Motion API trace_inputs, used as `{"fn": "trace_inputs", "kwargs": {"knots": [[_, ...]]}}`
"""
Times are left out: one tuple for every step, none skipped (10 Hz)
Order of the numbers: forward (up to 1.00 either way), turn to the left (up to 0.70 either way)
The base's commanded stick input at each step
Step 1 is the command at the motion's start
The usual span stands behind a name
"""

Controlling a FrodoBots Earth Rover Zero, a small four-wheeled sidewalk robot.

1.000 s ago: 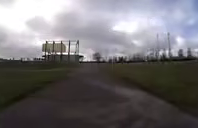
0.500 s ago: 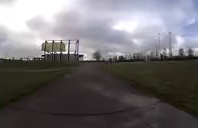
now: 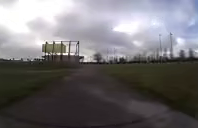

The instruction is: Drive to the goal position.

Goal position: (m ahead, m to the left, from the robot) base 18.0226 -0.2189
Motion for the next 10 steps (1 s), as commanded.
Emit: {"fn": "trace_inputs", "kwargs": {"knots": [[1.0,0.0],[1.0,0.0],[1.0,0.0],[1.0,0.0],[1.0,0.0],[1.0,0.0],[1.0,0.0],[1.0,0.0],[1.0,0.0],[1.0,0.0]]}}
